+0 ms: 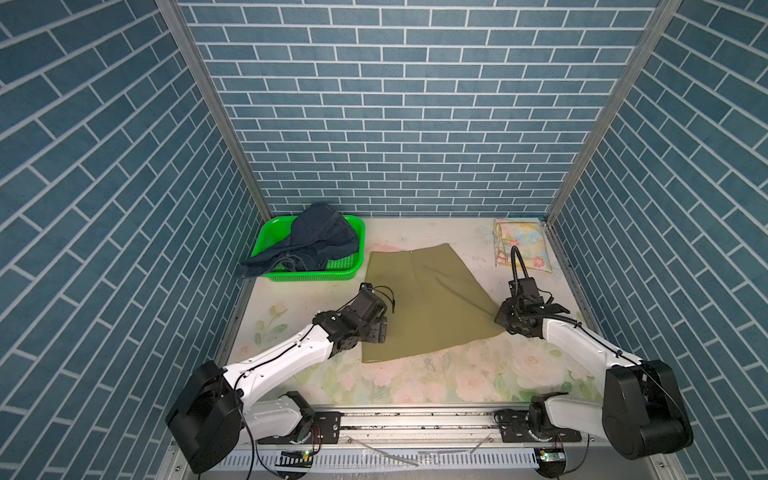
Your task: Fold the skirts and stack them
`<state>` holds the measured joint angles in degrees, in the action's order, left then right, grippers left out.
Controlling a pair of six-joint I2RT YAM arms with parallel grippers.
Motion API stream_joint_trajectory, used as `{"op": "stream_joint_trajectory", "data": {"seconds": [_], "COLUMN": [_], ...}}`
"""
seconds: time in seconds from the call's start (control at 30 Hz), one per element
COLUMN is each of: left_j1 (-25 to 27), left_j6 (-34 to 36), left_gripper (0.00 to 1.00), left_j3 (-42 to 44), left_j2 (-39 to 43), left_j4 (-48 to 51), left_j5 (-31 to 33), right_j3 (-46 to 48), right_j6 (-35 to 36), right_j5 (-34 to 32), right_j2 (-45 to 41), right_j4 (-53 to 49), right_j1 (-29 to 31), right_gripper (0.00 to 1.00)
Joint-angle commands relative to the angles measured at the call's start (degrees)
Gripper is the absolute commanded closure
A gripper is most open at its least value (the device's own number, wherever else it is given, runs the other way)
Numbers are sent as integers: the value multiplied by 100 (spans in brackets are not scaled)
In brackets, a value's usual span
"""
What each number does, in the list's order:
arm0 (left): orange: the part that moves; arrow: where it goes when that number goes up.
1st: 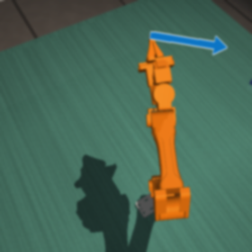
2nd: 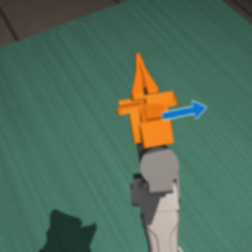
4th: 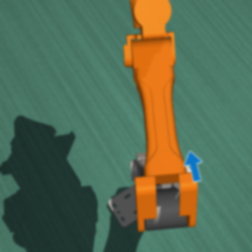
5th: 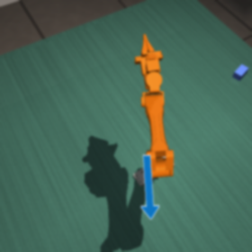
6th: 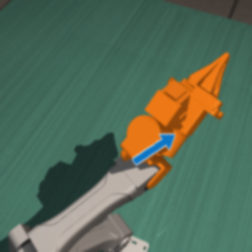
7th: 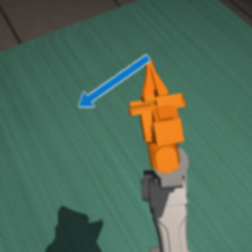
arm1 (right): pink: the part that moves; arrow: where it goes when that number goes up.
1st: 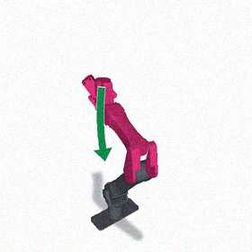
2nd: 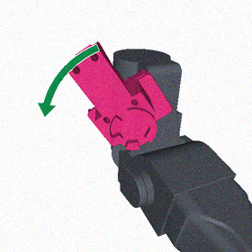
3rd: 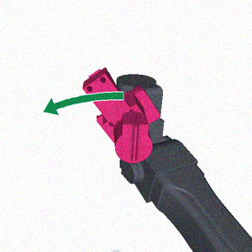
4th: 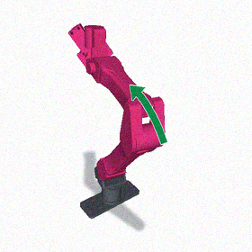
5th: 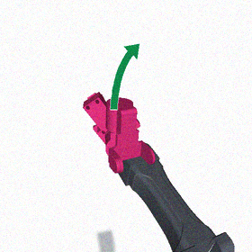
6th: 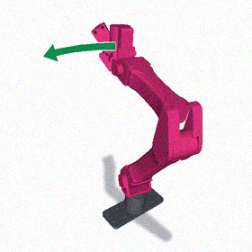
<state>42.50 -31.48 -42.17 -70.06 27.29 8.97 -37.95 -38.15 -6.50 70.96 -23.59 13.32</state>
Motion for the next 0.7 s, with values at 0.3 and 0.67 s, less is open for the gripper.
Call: {"op": "stream_joint_trajectory", "data": {"seconds": [0.3,0.67], "left_j1": [-269,-269], "left_j6": [-295,-456], "left_gripper": [20,67], "left_j3": [365,558], "left_j2": [-342,-265], "left_j4": [-106,-325], "left_j5": [-352,-566], "right_j3": [-1011,-1799], "right_j6": [1204,1620], "right_j5": [-571,-414], "right_j2": [-636,-357], "right_j4": [-709,-584], "right_j1": [-18,1455], "right_gripper": [100,100]}}
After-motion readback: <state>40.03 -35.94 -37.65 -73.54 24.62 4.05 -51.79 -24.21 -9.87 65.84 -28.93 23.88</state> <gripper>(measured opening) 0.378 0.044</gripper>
